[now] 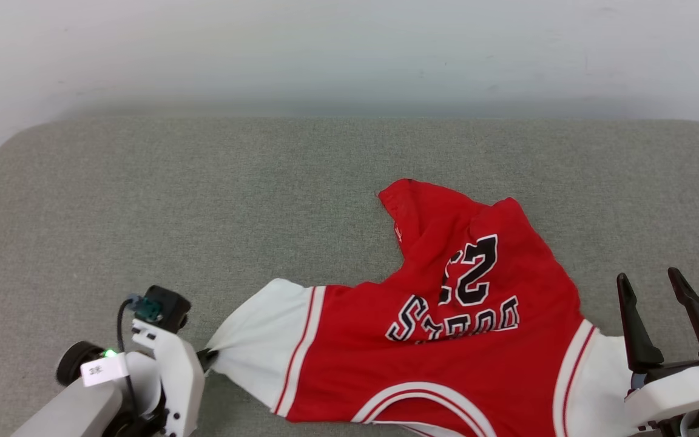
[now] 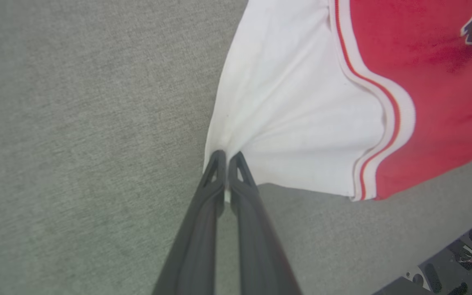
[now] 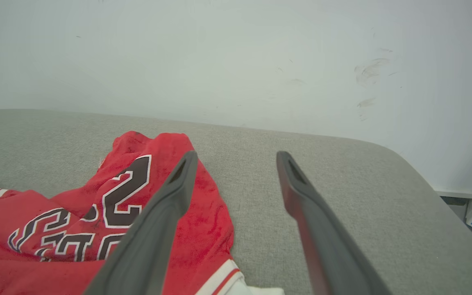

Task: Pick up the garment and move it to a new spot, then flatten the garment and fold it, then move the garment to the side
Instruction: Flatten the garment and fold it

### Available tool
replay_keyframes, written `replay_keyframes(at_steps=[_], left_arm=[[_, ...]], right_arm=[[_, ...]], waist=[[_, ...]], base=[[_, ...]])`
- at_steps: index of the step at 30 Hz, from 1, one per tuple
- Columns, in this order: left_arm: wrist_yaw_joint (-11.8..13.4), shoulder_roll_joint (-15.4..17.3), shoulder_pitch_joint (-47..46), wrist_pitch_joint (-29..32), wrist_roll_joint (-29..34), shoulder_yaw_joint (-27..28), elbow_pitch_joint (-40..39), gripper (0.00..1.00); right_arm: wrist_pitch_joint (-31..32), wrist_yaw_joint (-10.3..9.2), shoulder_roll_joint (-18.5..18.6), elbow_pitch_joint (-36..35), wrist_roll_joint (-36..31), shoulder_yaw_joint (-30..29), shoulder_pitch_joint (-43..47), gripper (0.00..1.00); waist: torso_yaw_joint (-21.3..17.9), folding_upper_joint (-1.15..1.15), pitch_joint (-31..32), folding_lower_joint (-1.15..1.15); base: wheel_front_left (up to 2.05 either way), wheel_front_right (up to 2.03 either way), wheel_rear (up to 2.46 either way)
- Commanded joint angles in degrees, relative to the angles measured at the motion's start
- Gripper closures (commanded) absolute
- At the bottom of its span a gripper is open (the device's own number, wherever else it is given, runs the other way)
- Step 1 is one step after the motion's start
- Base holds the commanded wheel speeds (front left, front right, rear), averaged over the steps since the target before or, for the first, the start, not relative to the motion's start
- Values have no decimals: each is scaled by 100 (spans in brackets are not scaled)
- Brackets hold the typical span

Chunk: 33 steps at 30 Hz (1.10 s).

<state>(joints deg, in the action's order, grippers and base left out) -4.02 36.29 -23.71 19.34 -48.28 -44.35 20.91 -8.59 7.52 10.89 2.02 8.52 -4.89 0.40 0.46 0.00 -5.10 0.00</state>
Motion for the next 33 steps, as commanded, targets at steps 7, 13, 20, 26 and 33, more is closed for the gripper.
replay_keyframes(at_steps=[7, 13, 20, 26, 33], left_arm=[[268, 301, 538, -92, -120, 79, -27, 100], [384, 314, 617, -269, -199, 189, -145, 0], [441, 599, 295, 51, -405, 436, -627, 0], [281, 795, 4, 972, -690, 335, -765, 0], [160, 703, -52, 1650, -840, 63, -460, 0]], right_arm=[[54, -6, 26, -30, -14, -32, 118, 0], [98, -5, 37, -9, -15, -12, 166, 0], [129, -6, 5, -23, -35, 22, 191, 0], [133, -6, -19, -18, -37, 95, 195, 0], [138, -6, 26, -50, -21, 149, 84, 0]], waist=[[28, 0, 20, 0], [95, 0, 102, 0], [140, 0, 222, 0], [94, 0, 253, 0], [-92, 0, 125, 0]], base=[[0, 0, 0], [0, 0, 0], [0, 0, 0], [0, 0, 0], [0, 0, 0]])
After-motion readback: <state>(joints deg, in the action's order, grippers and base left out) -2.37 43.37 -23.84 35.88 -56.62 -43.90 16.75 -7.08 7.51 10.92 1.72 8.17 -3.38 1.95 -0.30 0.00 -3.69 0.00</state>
